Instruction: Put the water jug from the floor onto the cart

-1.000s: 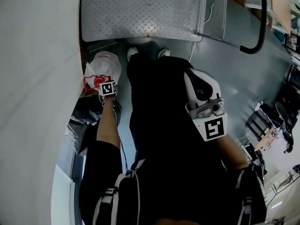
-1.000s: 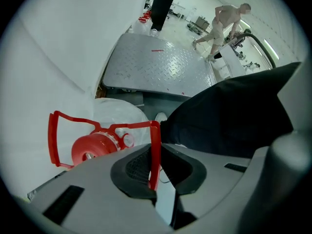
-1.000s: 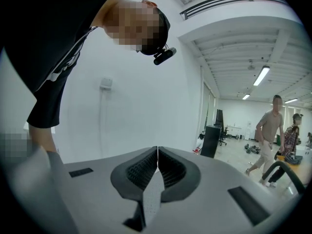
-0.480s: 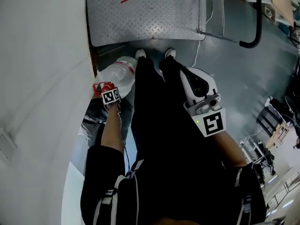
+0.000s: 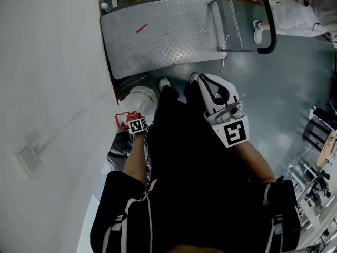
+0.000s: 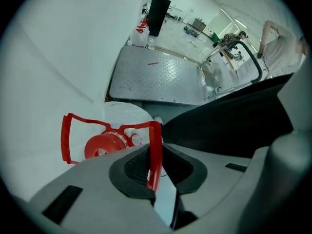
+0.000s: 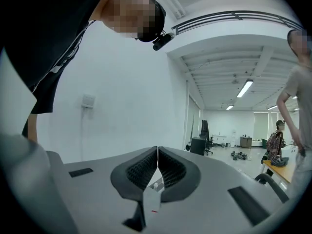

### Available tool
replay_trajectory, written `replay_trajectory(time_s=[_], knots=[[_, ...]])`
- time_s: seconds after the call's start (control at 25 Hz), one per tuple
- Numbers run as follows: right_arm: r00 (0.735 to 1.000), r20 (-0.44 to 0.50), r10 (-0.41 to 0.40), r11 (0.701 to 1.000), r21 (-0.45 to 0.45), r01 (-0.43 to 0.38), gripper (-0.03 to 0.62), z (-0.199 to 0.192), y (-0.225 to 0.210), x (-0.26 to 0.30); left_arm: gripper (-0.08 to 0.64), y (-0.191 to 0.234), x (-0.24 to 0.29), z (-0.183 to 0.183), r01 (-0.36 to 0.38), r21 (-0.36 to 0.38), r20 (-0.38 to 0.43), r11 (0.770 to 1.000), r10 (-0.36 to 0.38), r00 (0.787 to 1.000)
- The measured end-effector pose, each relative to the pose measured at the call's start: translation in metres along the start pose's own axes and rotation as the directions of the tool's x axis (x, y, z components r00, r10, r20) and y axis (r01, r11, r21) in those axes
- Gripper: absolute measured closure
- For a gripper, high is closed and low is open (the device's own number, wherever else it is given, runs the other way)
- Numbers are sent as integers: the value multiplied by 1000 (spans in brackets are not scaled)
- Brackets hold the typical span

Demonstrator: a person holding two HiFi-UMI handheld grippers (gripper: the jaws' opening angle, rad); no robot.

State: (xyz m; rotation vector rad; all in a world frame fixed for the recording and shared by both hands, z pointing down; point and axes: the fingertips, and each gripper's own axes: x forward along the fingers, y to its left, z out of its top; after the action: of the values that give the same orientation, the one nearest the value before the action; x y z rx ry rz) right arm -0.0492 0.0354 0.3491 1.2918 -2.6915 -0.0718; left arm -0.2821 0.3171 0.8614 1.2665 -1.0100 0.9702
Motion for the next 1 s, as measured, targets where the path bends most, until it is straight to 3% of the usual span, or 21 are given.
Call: replay_trajectory(time_s=[0.48, 0.8, 1.0], knots=[[996, 70, -53, 996, 80, 48, 574, -3, -28, 15, 495, 18, -28, 81, -16, 153, -6, 988, 18, 1000], [985, 122, -120, 988, 106, 108, 574, -8, -90, 32, 495, -42, -48, 157, -39, 287, 41, 957, 28, 999], [976, 154, -156, 985, 103, 141, 574, -7, -132, 42, 494, -48, -54, 208, -67, 280, 63, 958, 51, 997]])
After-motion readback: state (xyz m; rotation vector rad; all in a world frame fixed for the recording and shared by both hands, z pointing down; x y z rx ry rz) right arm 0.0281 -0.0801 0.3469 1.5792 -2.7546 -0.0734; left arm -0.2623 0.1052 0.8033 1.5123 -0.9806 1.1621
